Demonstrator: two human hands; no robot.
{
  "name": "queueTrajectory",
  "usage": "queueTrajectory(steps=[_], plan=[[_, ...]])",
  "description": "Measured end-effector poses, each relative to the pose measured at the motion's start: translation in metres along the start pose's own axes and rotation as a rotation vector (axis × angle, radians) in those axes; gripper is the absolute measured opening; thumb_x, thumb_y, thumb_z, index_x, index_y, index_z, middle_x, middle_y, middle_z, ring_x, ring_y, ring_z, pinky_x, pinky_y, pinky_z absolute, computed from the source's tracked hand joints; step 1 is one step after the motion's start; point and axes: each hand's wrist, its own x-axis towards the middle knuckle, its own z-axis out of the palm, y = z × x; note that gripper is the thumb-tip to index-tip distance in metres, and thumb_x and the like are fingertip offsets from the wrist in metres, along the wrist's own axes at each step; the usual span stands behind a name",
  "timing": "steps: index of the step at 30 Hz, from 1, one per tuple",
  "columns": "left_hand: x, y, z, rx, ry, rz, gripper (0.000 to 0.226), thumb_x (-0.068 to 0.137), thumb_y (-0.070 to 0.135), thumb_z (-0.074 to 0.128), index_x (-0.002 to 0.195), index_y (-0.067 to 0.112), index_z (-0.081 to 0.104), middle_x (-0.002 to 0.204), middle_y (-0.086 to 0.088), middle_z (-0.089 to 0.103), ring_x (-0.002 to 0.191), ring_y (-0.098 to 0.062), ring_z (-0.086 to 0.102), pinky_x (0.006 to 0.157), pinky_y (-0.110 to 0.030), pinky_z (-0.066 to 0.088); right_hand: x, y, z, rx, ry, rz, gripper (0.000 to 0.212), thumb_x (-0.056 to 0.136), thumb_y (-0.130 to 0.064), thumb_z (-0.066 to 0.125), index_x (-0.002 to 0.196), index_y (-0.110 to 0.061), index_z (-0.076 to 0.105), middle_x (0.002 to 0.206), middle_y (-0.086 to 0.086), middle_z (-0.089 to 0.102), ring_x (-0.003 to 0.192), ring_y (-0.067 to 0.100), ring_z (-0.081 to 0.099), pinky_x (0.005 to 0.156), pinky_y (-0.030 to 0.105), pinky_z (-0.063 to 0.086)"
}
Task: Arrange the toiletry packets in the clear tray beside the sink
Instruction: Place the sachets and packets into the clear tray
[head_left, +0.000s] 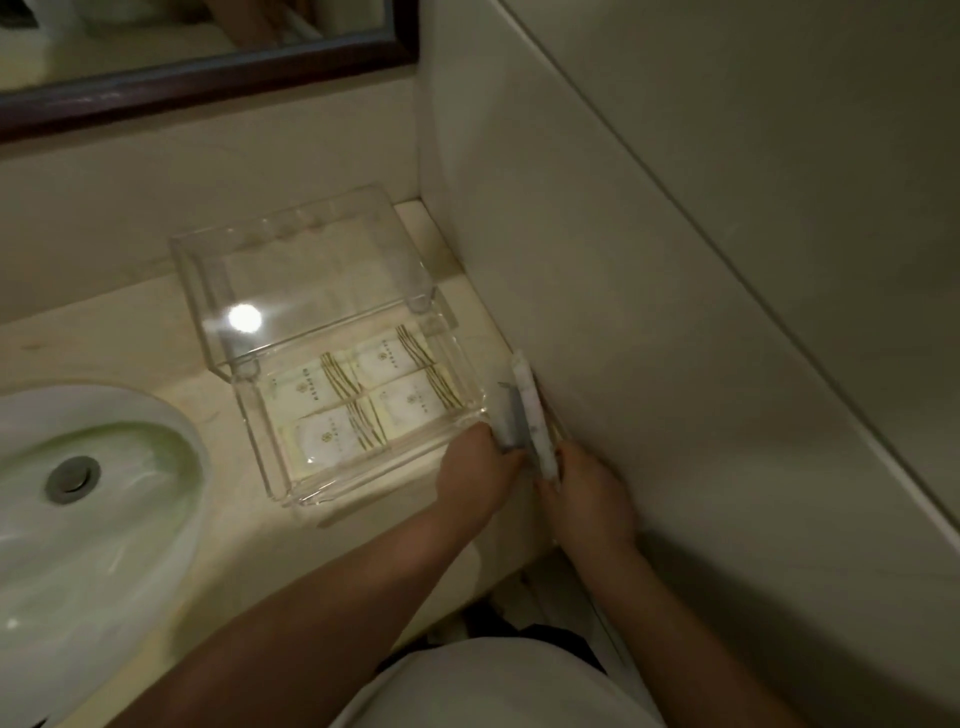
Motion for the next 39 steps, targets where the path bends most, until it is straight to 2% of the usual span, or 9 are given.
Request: queueTrajectory(steps=[5,11,13,16,21,24,31,35,39], plan=[[-0.001,-0.006,-0.008,-0.161,-0.029,-0.165,0.022,0.078,0.031,0.068,0.074,0.011,0.06,0.074,-0.012,0.068,0.065,-0.025,0.068,0.058,-0.042,0.06,0.0,-0.003,-0.003,0.187,-0.018,0.072,0.023,0.09,-0.026,0.06,0.109,-0.017,0.066,0.104,0.003,0.072,0.091,0.022,0.067,0.07,0.028,0.05],[-0.026,-0.022,-0.05,-0.388,-0.052,-0.186,0.009,0.082,0.022,0.065,0.089,0.017,0.066,0.087,-0.005,0.071,0.075,-0.017,0.071,0.066,-0.036,0.061,-0.001,-0.013,-0.018,0.534,-0.013,0.089,0.018,0.091,-0.02,0.061,0.107,-0.017,0.068,0.089,-0.005,0.067,0.072,0.007,0.058,0.057,0.018,0.041],[-0.037,-0.031,-0.07,-0.397,-0.021,-0.169,0.008,0.081,0.022,0.063,0.087,0.018,0.067,0.084,-0.004,0.072,0.075,-0.015,0.071,0.066,-0.035,0.061,0.0,-0.021,-0.023,0.593,-0.041,0.037,0.007,0.092,-0.021,0.062,0.095,-0.024,0.067,0.078,-0.011,0.065,0.069,0.005,0.059,0.055,0.018,0.044],[-0.046,-0.047,-0.103,-0.355,0.023,-0.125,0.007,0.081,0.019,0.063,0.078,0.013,0.065,0.075,-0.006,0.07,0.07,-0.018,0.069,0.062,-0.031,0.06,0.004,-0.033,-0.028,0.669,-0.081,-0.054,0.018,0.09,-0.021,0.066,0.076,-0.033,0.062,0.074,-0.01,0.066,0.069,0.01,0.063,0.057,0.018,0.048],[-0.035,-0.081,-0.157,-0.333,0.011,-0.117,0.012,0.083,0.005,0.063,0.071,0.007,0.062,0.062,-0.007,0.061,0.052,-0.01,0.06,0.052,-0.021,0.051,0.015,-0.063,-0.025,0.619,-0.121,-0.18,0.005,0.088,-0.02,0.068,0.089,-0.024,0.071,0.079,-0.007,0.068,0.07,0.008,0.062,0.055,0.011,0.044],[-0.016,-0.097,-0.178,-0.333,-0.07,-0.137,0.006,0.083,0.005,0.061,0.079,0.005,0.066,0.067,-0.008,0.062,0.059,-0.013,0.063,0.06,-0.028,0.057,0.024,-0.082,-0.026,0.619,-0.143,-0.234,0.006,0.088,-0.018,0.067,0.087,-0.023,0.069,0.075,-0.008,0.066,0.066,0.007,0.06,0.052,0.008,0.043],[0.013,-0.099,-0.178,-0.17,-0.401,-0.234,0.006,0.079,0.013,0.062,0.083,0.008,0.062,0.072,-0.009,0.061,0.066,-0.022,0.064,0.063,-0.032,0.057,0.071,-0.129,-0.037,0.283,-0.242,-0.378,0.012,0.087,-0.021,0.061,0.076,-0.022,0.068,0.066,-0.007,0.062,0.062,0.011,0.056,0.052,0.024,0.038],[0.015,-0.1,-0.172,0.026,-0.247,-0.175,0.012,0.083,0.018,0.06,0.081,0.007,0.064,0.067,-0.006,0.062,0.058,-0.017,0.06,0.057,-0.026,0.05,0.095,-0.164,-0.034,0.129,-0.314,-0.468,0.008,0.09,-0.024,0.059,0.085,-0.028,0.066,0.069,-0.012,0.056,0.064,0.005,0.053,0.052,0.023,0.033],[0.012,-0.106,-0.168,-0.035,-0.057,-0.148,0.009,0.082,0.01,0.056,0.076,0.009,0.063,0.063,-0.002,0.057,0.058,-0.018,0.055,0.055,-0.026,0.043,0.109,-0.189,-0.026,0.052,-0.349,-0.516,0.01,0.09,-0.024,0.059,0.082,-0.029,0.062,0.069,-0.013,0.055,0.066,0.007,0.053,0.052,0.023,0.033]])
